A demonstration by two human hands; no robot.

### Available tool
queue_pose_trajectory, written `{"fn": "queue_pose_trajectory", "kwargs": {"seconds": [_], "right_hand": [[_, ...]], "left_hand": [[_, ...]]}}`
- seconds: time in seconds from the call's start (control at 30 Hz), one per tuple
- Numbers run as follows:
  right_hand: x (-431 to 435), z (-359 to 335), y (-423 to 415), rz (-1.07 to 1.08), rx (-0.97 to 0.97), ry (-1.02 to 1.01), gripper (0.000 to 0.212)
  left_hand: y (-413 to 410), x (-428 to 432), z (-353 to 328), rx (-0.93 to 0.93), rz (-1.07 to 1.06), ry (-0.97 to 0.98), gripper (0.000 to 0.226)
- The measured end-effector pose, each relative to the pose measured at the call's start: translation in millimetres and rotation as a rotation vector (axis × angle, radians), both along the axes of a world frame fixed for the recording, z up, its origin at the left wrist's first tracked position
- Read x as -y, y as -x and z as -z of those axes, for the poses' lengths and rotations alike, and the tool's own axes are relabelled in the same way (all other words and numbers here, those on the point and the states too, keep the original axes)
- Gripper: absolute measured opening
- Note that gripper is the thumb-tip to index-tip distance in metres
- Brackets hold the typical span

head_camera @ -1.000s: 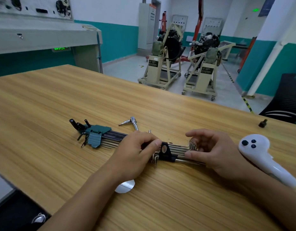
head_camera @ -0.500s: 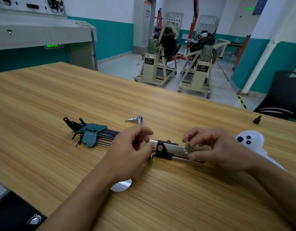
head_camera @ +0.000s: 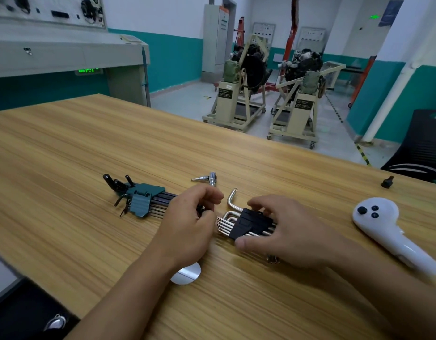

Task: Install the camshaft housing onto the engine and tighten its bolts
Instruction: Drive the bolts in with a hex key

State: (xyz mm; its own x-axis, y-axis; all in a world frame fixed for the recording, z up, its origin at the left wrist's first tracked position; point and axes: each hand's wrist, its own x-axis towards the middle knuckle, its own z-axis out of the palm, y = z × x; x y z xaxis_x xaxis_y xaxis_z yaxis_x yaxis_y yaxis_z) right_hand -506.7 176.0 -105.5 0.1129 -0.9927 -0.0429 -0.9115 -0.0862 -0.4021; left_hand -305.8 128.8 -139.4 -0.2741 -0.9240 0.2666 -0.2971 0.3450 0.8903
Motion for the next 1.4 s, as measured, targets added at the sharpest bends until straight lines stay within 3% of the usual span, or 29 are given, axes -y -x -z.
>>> {"fn": "queue_pose_trajectory", "kwargs": {"seconds": [0.23,0.43,0.53,0.63,0.73,0.8,0.9,1.07,1.23,1.4], "right_hand": [[-7,-11,-15,-0.070,-0.127,0.054,0.048],[8,-24,8,0.095,0.208,-0.032,0.010],[14,-12,13,0.228,0.256,0.020,0.017],[11,-9,7,0.187,0.171,-0.004,0.055],[5,-6,-1,0.061,-0.038,-0.046,0.086],[4,-4,-1,0.039,-0.085,-0.019,0.077],[1,-2,9,0.010,0.030,-0.057,0.049],[7,-18,9,-0.059,0.262,-0.142,0.047],[10,-18,3,-0.199,0.530,-0.207,0.039],[12,-14,8,-0.217,0.744,-0.398,0.058]], "left_hand": [[-2,3,0,0.018,-0.087,0.016,0.036],[-3,0,0,0.038,-0.092,0.035,0.032],[-3,-1,-1,0.111,-0.058,0.071,0.024],[-4,-3,0,0.179,0.036,0.109,0.016],[-8,-3,1,0.263,0.143,0.126,0.027],[-10,-2,1,0.353,0.158,0.194,0.034],[-7,-5,3,0.369,0.226,0.250,0.031],[-15,1,-1,0.245,0.288,0.213,0.029],[-14,1,-4,-0.043,0.302,0.133,0.024],[-23,0,-8,-0.221,0.486,-0.054,0.024]]}}
